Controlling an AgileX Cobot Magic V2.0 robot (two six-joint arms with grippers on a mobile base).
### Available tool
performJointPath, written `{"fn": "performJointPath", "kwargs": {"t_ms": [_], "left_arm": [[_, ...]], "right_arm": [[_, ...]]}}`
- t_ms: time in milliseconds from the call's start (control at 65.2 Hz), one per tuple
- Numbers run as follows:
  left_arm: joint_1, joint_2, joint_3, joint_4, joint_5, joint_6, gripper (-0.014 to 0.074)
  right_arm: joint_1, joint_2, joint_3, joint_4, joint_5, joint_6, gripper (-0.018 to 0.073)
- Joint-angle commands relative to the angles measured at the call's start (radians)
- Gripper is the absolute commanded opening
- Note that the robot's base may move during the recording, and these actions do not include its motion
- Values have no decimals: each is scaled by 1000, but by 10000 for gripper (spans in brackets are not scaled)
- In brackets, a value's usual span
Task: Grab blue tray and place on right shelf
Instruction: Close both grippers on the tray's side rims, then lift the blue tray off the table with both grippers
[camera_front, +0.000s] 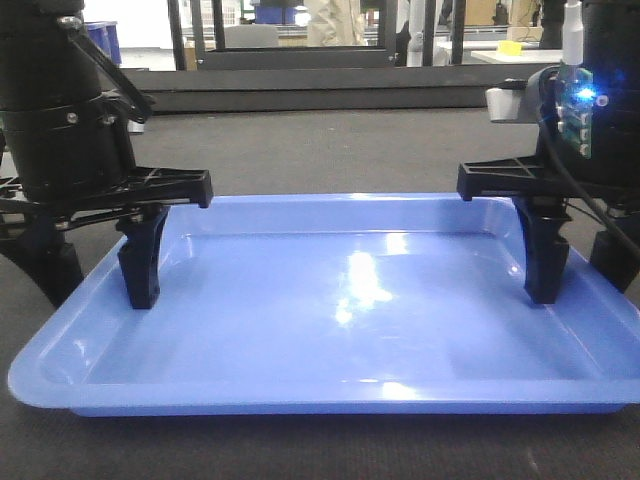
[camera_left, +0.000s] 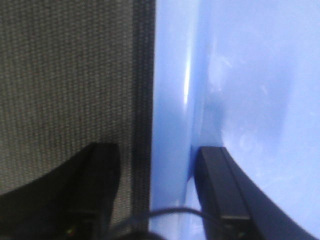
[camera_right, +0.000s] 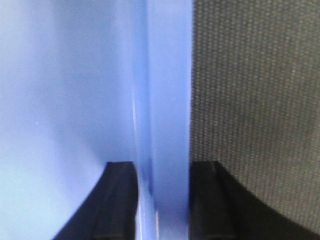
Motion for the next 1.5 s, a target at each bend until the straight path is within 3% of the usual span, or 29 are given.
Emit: {"fn": "performJointPath", "kwargs": {"t_ms": [0, 138, 276, 844, 1074, 1289, 1488], "left_arm": [[1, -42, -29, 0, -11, -5, 135], [1, -42, -29, -2, -24, -5, 13], [1, -42, -29, -2, -15, -5, -49], [1, -42, -35, 8, 17, -4, -48], [2, -77, -158, 9, 157, -6, -48], [-30, -227, -167, 36, 193, -79, -48], [-117, -336, -82, 77, 216, -176, -48]], "right_arm": [[-2, -41, -27, 2, -13, 4, 274], [-2, -41, -27, 2, -18, 6, 220], [-2, -41, -27, 2, -19, 6, 196], [-2, -43, -46, 2, -6, 8, 194], [1, -86, -146, 1, 124, 16, 194], [12, -233, -134, 0, 145, 76, 194], [95, -371, -24, -26, 144, 183, 194]]}}
